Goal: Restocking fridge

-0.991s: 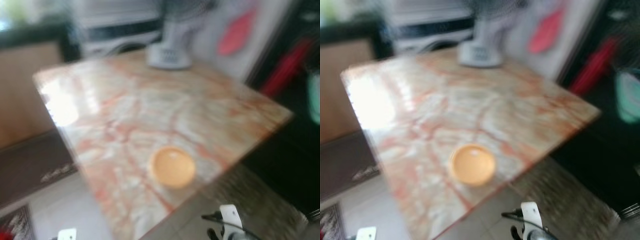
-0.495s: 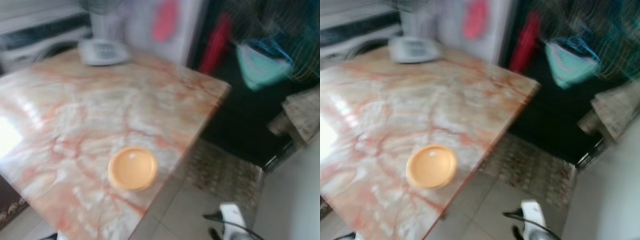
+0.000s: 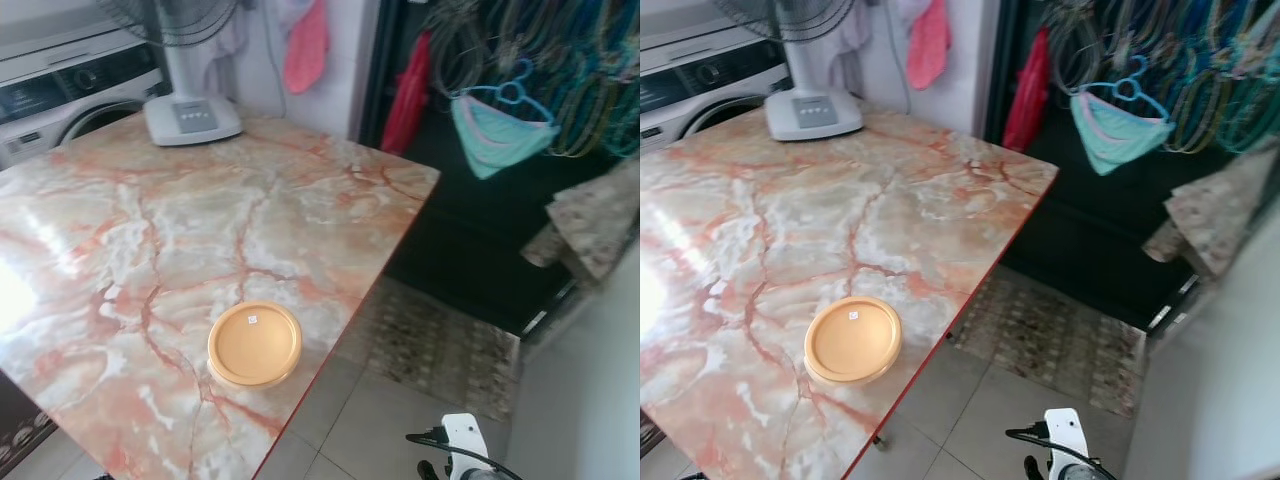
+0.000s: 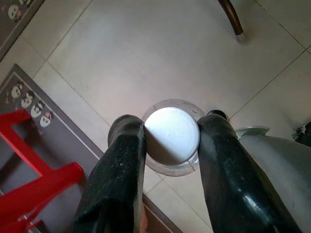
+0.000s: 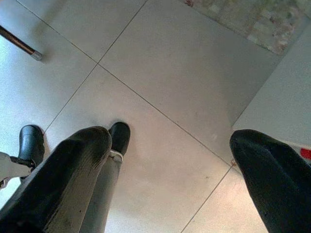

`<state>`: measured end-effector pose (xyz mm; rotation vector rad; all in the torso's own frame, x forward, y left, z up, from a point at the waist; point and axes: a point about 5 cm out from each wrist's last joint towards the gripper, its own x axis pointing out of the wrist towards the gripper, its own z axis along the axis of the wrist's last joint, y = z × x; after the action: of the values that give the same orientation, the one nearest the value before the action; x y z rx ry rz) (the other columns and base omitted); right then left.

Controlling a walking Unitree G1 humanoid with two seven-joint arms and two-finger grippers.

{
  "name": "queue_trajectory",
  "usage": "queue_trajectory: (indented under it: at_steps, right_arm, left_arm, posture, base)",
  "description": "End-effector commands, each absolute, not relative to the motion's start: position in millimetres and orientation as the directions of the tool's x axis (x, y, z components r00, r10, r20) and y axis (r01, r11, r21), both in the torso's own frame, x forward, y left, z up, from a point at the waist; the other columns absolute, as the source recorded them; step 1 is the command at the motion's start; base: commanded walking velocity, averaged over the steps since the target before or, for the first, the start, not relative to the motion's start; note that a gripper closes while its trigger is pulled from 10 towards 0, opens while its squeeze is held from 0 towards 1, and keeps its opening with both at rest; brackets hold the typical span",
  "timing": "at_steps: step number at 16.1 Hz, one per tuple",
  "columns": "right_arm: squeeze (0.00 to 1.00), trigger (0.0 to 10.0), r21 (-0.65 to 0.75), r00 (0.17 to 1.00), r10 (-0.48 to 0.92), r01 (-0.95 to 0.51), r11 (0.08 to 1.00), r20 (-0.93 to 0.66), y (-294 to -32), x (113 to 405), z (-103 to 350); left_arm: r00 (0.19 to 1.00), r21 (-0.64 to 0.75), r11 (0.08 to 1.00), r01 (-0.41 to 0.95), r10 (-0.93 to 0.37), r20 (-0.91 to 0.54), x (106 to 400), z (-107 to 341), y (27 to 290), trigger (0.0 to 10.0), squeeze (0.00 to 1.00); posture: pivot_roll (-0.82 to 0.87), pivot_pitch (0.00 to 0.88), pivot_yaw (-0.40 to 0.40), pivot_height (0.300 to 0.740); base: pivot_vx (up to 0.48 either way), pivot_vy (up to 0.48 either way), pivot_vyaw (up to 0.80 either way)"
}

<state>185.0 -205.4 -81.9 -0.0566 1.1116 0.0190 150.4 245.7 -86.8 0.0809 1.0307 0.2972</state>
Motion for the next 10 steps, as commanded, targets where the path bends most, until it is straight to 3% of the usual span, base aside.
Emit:
queue_trajectory:
  at_steps: [1,10]
  right_arm:
    - [0.00,10.0,-0.044,0.452,-0.023,-0.037,0.998,-0.892,-209.4,186.3,-80.5]
    - [0.00,10.0,-0.041,0.462,-0.024,-0.027,0.999,-0.887,-209.4,187.3,-80.0]
  left_arm:
    - [0.473,0.199,0.959,-0.202,0.274,-0.838,149.7,-87.7,244.0,10.0,0.00]
    - [0.467,0.196,0.958,-0.209,0.274,-0.841,149.8,-87.8,243.9,10.0,0.00]
  posture:
    - [0.12,0.000,-0.052,0.740]
    - [0.12,0.000,-0.053,0.740]
  base:
    - [0.000,0.000,0.00]
    - [0.000,-0.215,0.00]
